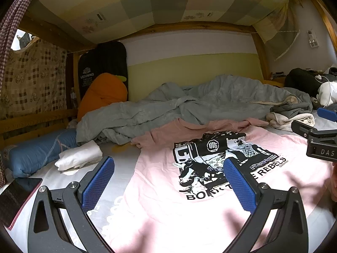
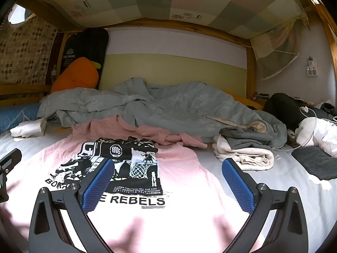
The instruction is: Fold small clothes
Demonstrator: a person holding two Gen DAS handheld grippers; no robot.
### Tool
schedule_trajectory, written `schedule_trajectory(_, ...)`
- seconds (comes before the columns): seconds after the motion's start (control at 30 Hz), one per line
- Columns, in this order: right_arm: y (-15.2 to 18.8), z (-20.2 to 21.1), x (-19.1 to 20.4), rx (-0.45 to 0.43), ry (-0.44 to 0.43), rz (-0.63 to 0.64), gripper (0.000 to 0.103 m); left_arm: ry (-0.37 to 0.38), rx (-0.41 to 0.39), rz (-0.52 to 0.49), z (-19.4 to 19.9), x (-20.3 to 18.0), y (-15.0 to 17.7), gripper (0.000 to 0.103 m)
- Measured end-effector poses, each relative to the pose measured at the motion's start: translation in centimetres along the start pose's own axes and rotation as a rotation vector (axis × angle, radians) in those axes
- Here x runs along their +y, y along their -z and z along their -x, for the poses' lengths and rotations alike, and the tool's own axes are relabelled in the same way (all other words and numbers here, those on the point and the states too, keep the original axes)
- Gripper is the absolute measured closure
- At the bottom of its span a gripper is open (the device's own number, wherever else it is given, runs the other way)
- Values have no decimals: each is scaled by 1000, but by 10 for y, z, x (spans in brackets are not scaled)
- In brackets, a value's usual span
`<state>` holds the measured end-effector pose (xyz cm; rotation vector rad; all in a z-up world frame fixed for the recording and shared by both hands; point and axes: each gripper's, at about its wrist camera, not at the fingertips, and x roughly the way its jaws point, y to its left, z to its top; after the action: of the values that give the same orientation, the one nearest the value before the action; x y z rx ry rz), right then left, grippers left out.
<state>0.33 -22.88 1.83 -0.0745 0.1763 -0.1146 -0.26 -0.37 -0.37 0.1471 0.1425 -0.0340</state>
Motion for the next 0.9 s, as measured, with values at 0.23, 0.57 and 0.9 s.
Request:
schedule_trajectory(0.23,1,-1,-1,13,-17,-2,1,28,31,7,-5,0,-1,0)
schedule_trajectory(0.57,2,-8,2,60,-41,8,1,96,117,85,-17,13,1,0)
schedule_trajectory(0.9,5,-12,6,87,-33,20,1,56,160,143,-22,22,4,0)
